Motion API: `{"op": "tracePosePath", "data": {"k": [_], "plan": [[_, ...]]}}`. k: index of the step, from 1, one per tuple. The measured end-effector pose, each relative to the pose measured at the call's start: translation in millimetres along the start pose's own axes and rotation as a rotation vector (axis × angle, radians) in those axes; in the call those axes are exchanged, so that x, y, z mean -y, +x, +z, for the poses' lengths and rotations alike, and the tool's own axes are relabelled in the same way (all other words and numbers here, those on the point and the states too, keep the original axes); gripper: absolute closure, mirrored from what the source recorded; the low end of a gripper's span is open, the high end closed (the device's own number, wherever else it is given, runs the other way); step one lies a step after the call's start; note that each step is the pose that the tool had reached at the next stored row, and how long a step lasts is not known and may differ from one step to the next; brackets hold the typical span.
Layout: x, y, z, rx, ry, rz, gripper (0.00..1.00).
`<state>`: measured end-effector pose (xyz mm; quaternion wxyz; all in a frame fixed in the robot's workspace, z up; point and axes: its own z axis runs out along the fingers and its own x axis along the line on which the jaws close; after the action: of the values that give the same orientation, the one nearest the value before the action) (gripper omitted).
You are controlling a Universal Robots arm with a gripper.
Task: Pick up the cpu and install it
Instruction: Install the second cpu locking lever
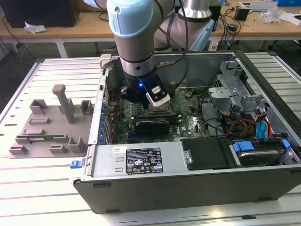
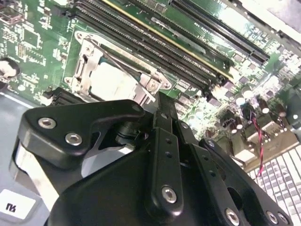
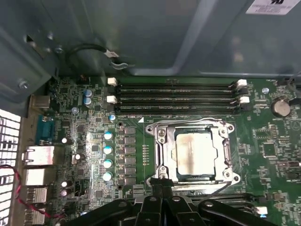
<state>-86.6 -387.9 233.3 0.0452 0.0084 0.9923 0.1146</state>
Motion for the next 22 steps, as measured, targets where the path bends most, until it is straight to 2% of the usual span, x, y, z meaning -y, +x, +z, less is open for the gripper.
{"op": "tracePosePath", "data": {"k": [3, 9, 15, 17, 22], "plan": [[-2.9, -0.8, -3.7, 0.0001, 0.0014, 0.0, 0.89], [-6.8, -5.8, -2.4, 0.0001, 0.0014, 0.0, 0.89], [-8.2, -24.3, -0.4, 0.0001, 0.0095, -0.001, 0.89], [-8.2, -32.0, 0.3, 0.0, 0.0172, -0.002, 0.89], [-6.6, -40.8, 0.7, -0.0019, 0.0298, -0.002, 0.89]]}}
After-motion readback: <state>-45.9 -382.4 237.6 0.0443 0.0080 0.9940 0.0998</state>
